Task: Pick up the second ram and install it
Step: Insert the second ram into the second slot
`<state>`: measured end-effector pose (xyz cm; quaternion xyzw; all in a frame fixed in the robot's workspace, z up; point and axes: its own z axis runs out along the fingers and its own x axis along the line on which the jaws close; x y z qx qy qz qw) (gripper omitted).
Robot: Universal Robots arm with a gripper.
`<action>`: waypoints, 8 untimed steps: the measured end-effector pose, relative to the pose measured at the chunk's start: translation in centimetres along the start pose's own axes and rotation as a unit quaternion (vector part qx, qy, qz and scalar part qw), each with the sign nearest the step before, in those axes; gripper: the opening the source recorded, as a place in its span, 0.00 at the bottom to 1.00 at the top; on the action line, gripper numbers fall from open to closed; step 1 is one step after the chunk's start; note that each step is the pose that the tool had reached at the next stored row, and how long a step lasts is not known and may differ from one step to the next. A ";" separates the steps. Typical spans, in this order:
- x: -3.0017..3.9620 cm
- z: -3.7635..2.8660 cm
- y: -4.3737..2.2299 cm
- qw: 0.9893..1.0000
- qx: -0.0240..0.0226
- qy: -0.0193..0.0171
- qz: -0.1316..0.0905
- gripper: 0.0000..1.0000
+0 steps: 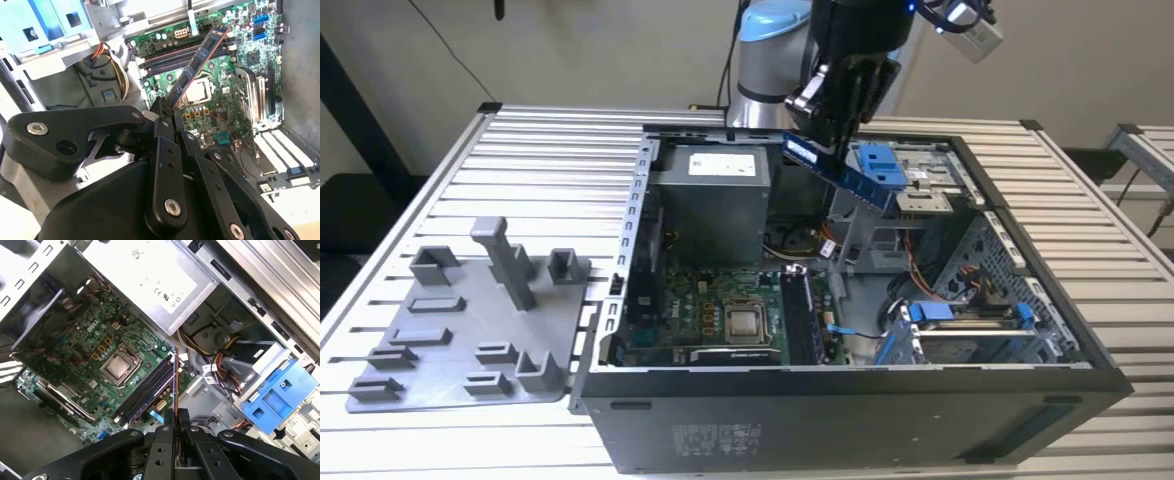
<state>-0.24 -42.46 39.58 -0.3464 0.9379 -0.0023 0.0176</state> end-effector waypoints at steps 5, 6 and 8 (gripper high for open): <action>-0.04 0.04 -0.08 1.000 0.000 0.003 0.013 0.14; -0.06 0.05 -0.11 1.000 0.000 0.004 0.015 0.14; -0.09 0.07 -0.14 1.000 0.000 0.005 0.020 0.14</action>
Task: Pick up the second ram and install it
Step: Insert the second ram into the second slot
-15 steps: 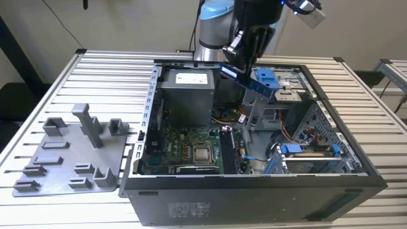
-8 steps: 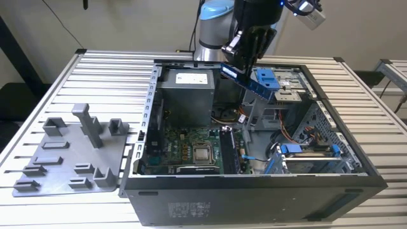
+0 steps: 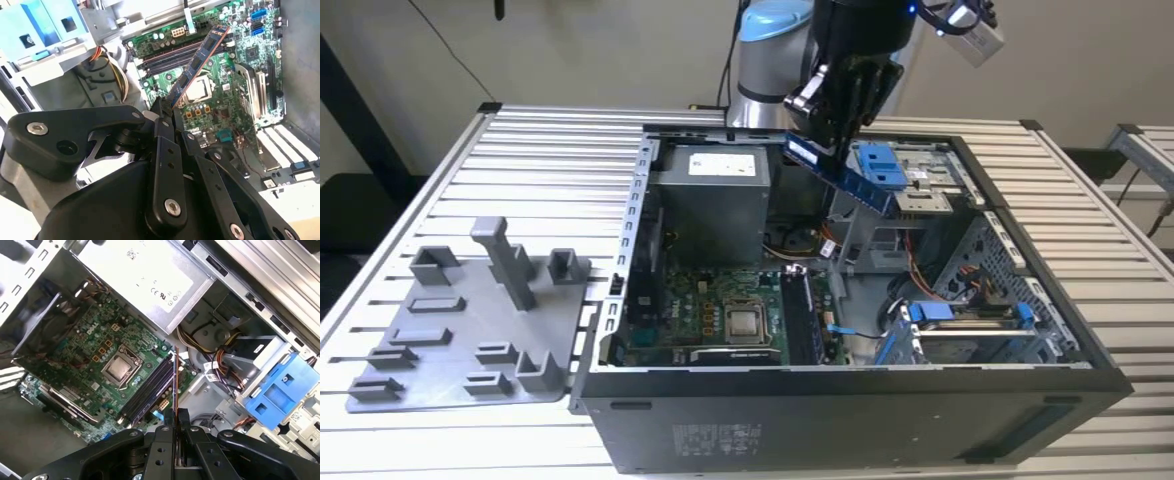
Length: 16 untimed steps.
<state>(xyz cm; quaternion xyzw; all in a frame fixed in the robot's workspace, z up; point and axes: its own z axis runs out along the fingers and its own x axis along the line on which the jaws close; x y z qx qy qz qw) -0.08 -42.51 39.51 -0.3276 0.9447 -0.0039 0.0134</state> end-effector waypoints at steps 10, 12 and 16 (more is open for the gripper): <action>0.11 0.22 -0.17 0.999 0.001 0.001 0.040 0.14; 0.12 0.27 -0.18 0.999 0.001 0.002 0.053 0.14; 0.13 0.36 -0.19 0.997 0.002 0.002 0.080 0.14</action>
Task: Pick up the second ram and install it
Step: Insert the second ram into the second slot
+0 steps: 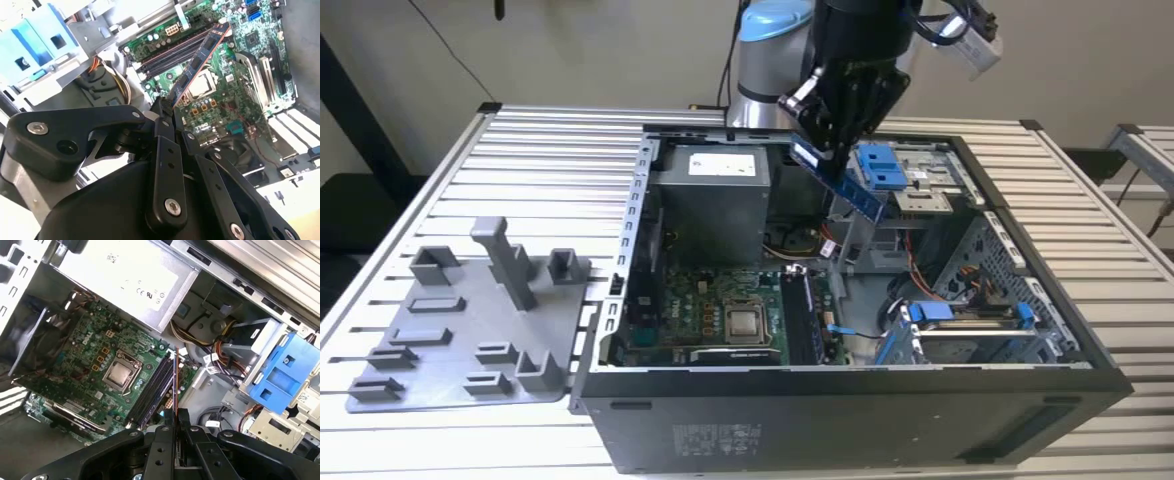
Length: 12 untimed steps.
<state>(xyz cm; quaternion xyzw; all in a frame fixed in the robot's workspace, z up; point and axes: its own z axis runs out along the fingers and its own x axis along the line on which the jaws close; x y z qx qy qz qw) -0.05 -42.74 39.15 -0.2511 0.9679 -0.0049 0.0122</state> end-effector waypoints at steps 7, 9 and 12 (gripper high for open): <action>0.02 0.18 -0.03 0.999 0.001 0.001 0.046 0.14; 0.02 0.24 -0.03 0.998 0.001 0.001 0.059 0.14; 0.03 0.34 -0.04 0.997 0.002 0.001 0.078 0.14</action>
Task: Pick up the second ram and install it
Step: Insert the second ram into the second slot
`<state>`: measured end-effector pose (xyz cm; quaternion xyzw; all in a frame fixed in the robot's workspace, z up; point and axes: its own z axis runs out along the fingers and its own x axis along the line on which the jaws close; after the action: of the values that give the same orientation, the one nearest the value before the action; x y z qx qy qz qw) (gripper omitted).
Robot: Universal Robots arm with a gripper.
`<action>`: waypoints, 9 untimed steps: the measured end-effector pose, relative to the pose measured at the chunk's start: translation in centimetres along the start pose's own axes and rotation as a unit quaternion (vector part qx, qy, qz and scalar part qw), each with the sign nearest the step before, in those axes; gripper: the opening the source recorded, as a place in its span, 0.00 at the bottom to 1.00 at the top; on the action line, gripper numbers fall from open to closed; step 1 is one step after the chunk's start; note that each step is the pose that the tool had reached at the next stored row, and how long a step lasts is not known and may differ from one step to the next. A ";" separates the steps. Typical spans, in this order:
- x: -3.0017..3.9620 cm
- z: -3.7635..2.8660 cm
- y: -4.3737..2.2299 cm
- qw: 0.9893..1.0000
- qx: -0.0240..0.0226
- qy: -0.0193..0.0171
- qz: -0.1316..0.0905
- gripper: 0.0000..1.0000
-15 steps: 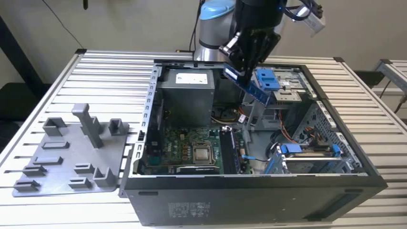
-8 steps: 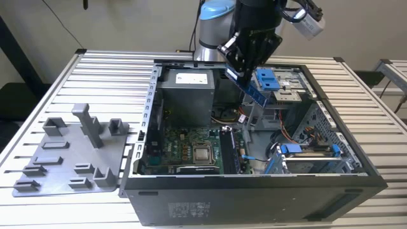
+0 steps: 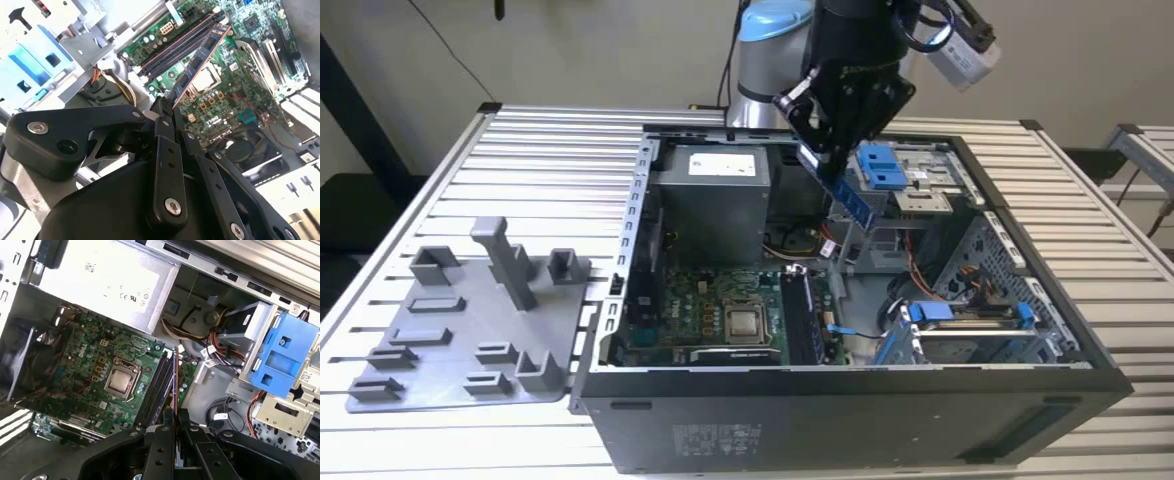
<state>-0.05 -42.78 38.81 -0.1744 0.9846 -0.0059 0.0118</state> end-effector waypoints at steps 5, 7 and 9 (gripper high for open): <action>0.01 0.18 -0.01 0.999 0.001 0.000 0.032 0.14; 0.01 0.25 -0.01 0.999 0.001 0.001 0.045 0.14; 0.02 0.32 -0.02 0.998 0.001 0.001 0.058 0.14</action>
<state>-0.05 -42.81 38.49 -0.1171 0.9930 -0.0065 0.0115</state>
